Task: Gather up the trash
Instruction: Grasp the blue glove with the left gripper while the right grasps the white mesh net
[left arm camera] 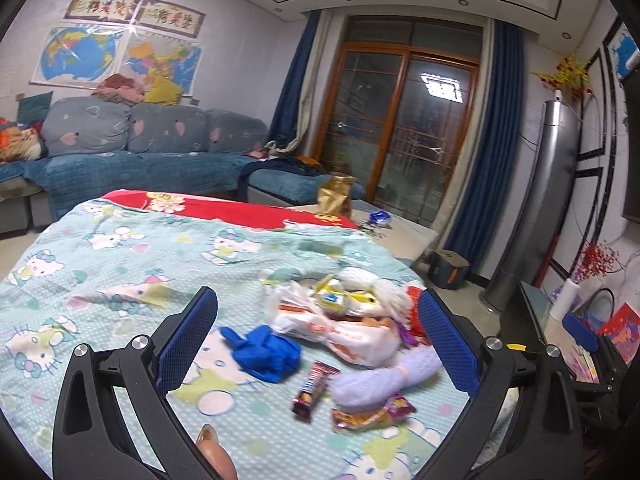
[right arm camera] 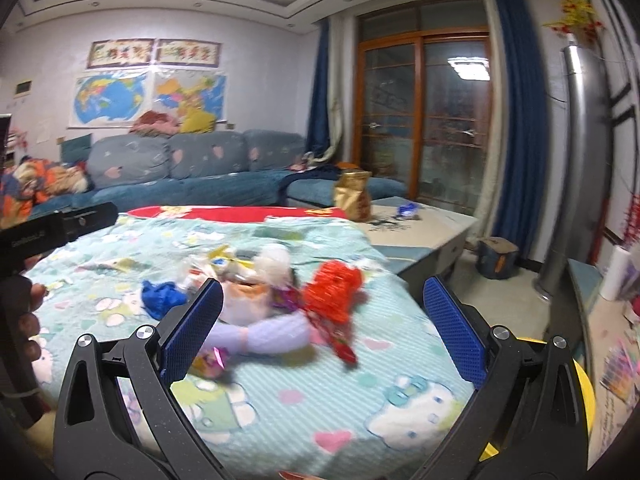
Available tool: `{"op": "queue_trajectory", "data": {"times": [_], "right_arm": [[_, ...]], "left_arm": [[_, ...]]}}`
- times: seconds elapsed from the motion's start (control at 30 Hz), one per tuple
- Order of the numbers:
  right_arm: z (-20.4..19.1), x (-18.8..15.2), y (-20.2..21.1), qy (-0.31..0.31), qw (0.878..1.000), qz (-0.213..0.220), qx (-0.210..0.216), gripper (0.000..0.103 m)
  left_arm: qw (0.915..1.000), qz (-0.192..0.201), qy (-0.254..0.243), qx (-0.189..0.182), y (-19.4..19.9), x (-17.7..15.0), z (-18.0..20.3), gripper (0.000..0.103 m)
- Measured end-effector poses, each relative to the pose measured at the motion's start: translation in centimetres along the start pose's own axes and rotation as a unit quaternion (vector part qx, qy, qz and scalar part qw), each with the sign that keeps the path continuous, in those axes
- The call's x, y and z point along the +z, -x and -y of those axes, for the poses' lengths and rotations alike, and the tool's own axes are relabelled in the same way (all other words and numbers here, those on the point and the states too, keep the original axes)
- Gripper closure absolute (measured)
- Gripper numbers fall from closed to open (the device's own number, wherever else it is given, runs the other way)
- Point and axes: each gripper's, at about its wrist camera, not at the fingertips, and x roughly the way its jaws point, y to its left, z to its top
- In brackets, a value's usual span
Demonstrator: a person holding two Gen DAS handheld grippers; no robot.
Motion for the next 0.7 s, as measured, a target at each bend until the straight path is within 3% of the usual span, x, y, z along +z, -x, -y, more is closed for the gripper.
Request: {"op": "queue_trajectory", "data": {"times": [0.17,0.4,0.7], "right_arm": [[-1.6,2.1,-2.9,0.007,0.999,-0.022,0.044,0.01],[-2.9,4.3,-7.8,0.017,0.995,-0.076,0.066,0.01],[-2.8,4.3,-13.8,0.002,0.984,-0.15,0.094,0.021]], "left_arm": [[0.9995,-0.015,0.019,0.019,-0.9,0.7,-2.8,0.006],[0.9981,-0.046,0.023,0.034,-2.7,1.1,-6.0,0.006],[0.9905,-0.134,0.017,0.023,-7.4,-1.3,-6.4,0.007]]}}
